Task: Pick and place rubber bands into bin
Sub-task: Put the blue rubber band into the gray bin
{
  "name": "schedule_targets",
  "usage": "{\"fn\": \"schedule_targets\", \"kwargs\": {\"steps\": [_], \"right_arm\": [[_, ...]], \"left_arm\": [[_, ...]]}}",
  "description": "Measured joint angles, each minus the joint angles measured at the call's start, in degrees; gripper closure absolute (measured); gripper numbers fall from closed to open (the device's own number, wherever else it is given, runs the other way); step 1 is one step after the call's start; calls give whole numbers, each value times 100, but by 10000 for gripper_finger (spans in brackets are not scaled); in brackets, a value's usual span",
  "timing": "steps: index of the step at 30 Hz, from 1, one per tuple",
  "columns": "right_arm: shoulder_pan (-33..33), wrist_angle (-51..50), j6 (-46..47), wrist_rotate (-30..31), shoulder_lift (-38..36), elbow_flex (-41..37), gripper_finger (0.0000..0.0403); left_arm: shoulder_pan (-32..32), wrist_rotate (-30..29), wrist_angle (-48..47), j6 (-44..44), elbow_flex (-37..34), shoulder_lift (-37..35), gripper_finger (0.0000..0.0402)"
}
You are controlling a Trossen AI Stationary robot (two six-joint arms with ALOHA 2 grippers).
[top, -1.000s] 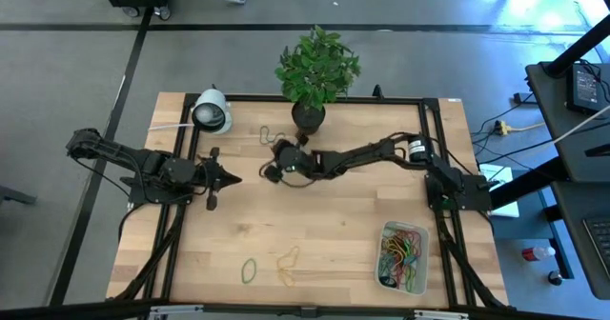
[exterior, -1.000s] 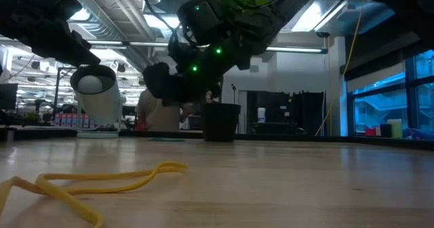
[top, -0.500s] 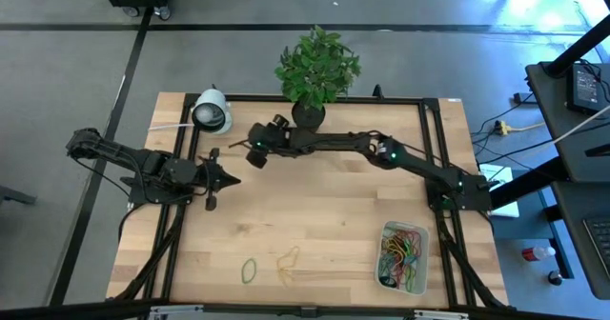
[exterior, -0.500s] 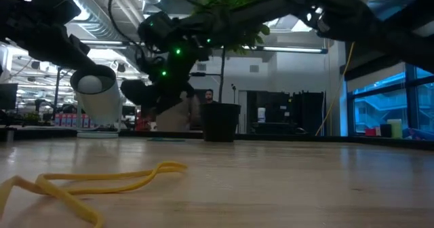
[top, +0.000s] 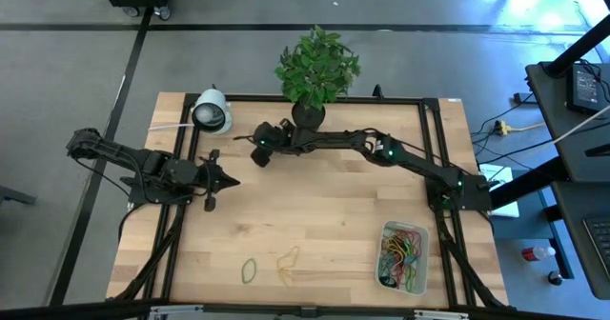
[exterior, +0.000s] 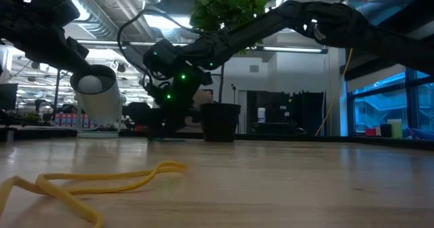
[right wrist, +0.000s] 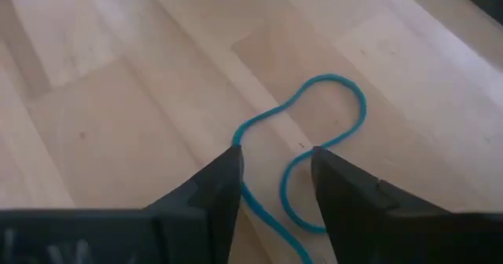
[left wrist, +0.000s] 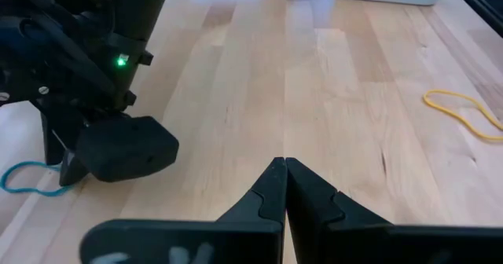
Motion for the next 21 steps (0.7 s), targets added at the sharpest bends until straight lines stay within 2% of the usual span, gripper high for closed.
{"fn": "schedule_targets", "kwargs": {"steps": [3,7,9,13,21], "right_arm": [[13,-191,199,-258,2,7,279],[35,-537,543,-678,-4,13,364],[75,-655,560,-825,-4,11,390],[226,-936,574,-992,-78,8,398],[545,-2126,416,-1438,-633,-71,401]], "left_arm": [[-1,7,0,0,0,0,400],[0,1,0,0,0,0,400],[0,0,2,0,0,0,400],[0,-2,61,-1,0,-2,400],[-1,-7,250,-2,0,-1,400]]}}
